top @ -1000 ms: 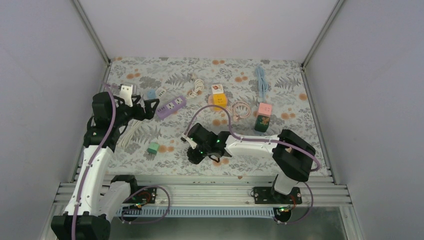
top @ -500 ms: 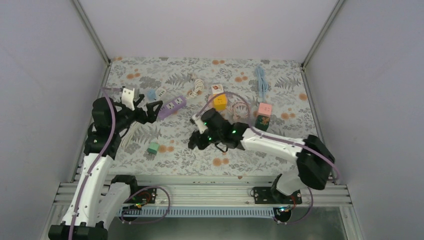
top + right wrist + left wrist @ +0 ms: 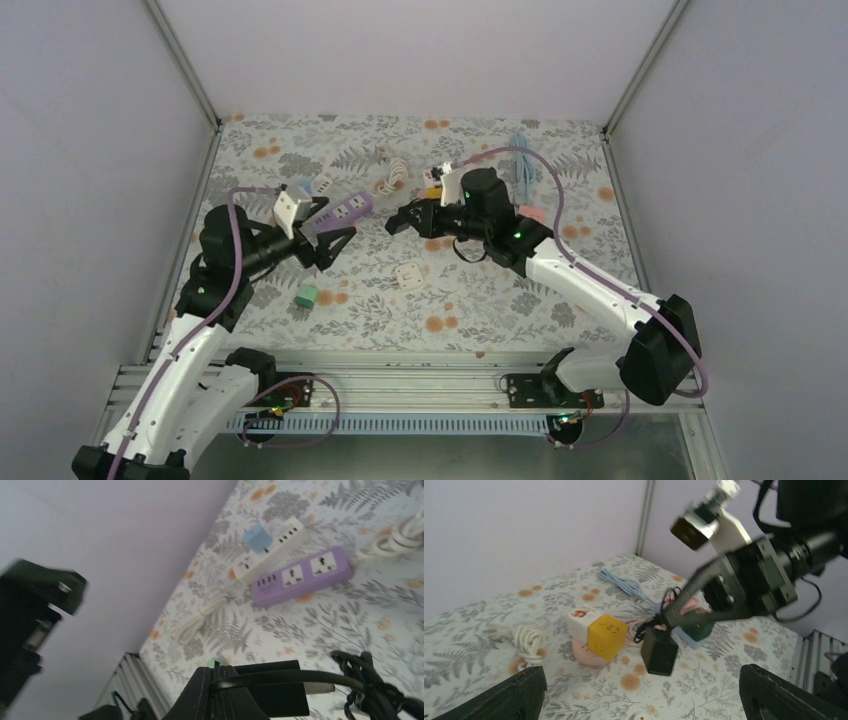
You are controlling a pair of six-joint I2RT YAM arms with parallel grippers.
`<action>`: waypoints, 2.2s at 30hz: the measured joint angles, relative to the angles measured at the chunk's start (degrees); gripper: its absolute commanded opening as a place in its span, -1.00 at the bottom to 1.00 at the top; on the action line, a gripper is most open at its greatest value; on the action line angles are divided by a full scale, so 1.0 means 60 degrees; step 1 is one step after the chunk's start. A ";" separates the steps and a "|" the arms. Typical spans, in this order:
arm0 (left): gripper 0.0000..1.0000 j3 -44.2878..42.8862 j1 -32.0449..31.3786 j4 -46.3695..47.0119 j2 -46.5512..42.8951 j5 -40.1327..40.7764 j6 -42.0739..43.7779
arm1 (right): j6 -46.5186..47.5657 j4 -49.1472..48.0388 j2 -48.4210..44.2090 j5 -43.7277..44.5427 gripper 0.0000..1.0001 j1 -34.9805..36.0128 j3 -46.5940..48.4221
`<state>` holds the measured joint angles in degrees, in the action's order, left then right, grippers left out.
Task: Insert the plug
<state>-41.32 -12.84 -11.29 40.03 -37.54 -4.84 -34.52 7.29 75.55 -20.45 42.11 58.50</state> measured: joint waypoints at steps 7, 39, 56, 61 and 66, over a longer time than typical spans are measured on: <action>0.76 -0.0510 -0.1614 -0.0328 0.0998 0.0743 0.1078 | -0.0627 -0.0248 0.0138 -0.1013 -0.93 -0.0157 0.0838; -0.78 -0.1931 -0.3836 -0.1887 0.2936 0.3883 0.2277 | -0.0809 -0.0499 0.0484 -0.2535 0.20 -0.0157 0.0958; -0.78 -0.4794 0.1206 -0.3756 0.5264 0.5490 0.1191 | -0.0350 0.0164 -0.0528 -0.0965 0.23 -0.0168 0.0280; -0.78 -0.5380 0.2860 -0.3858 0.6382 0.6033 0.0692 | -0.0284 0.0222 -0.0535 -0.0918 0.23 -0.0168 0.0222; -0.78 -0.5209 0.3544 -0.3901 0.7606 0.6397 0.0922 | -0.0222 0.0251 -0.0543 -0.0889 0.23 -0.0168 0.0098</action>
<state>-72.58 8.43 -34.70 85.67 0.84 0.69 -35.86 8.80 72.29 -25.78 41.10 59.09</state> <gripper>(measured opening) 0.273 0.619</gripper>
